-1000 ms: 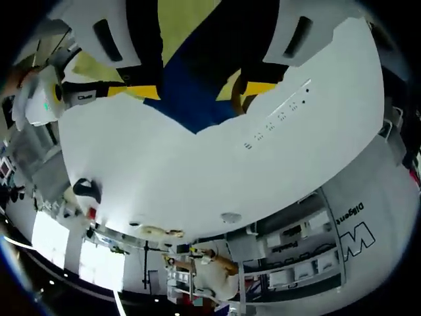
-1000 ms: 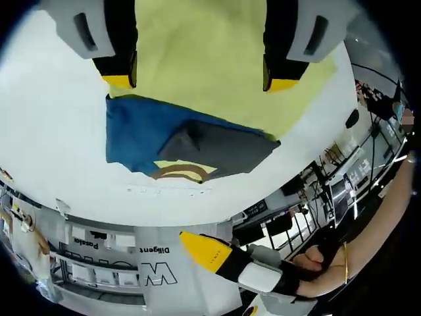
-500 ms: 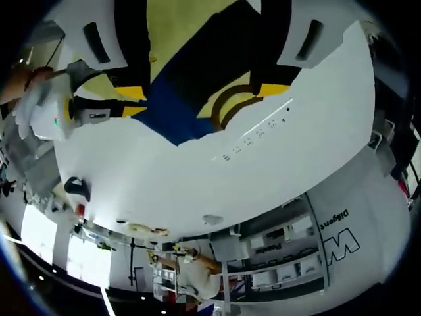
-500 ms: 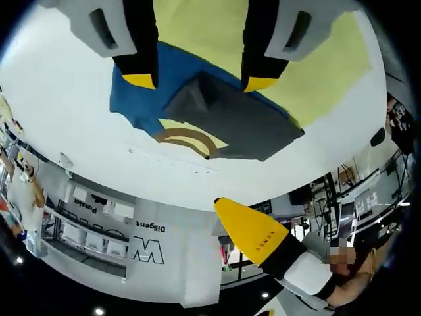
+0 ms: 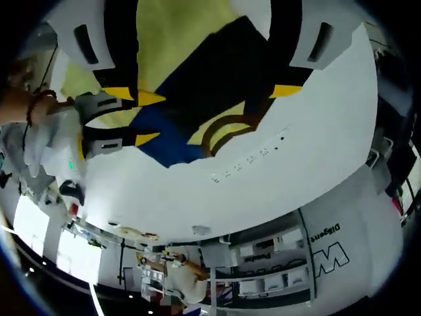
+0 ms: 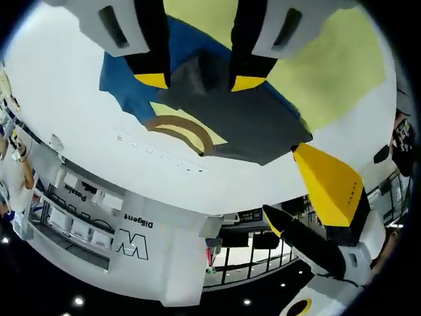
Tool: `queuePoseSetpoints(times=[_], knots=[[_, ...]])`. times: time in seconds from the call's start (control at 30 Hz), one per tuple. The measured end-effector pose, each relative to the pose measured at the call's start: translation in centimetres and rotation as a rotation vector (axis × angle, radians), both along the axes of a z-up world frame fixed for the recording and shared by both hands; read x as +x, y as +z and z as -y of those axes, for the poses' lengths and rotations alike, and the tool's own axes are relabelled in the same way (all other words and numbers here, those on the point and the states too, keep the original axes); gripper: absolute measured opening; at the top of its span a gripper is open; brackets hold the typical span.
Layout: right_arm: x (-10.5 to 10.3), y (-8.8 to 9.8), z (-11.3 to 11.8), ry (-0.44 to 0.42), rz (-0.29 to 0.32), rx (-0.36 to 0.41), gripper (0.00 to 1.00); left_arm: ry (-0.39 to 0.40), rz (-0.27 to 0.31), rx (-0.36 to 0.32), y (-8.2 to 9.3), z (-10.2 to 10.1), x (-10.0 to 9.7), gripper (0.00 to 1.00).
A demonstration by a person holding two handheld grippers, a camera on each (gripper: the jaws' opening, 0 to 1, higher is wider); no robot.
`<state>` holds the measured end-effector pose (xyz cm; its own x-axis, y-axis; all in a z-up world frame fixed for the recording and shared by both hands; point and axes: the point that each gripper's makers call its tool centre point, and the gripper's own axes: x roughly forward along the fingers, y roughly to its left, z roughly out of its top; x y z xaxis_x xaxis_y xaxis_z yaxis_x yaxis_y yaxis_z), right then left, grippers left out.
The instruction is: Fold the garment on the visible template until the final outline fits inside the template.
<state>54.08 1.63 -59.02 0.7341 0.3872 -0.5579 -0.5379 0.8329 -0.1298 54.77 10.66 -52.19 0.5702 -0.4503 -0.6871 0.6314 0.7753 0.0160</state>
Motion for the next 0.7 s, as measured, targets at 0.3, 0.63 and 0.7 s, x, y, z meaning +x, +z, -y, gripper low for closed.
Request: queuePoseSetpoints(times=[0.3,0.63,0.7], knots=[[0.7,-2.2,-0.5,0.012,-0.054,-0.022,0.19,0.059,0.024,-0.050,-2.0,-3.5,-2.1,0.78],[1.4,-3.5,0.2,-0.014,-0.069,-0.065,0.00,0.151,0.078,-0.043,-3.9,-7.7,-4.4,0.70],[1.5,-3.5,0.6,-0.038,-0.067,-0.052,0.00,0.176,0.077,-0.048,-4.4,-8.5,-4.7,0.68]])
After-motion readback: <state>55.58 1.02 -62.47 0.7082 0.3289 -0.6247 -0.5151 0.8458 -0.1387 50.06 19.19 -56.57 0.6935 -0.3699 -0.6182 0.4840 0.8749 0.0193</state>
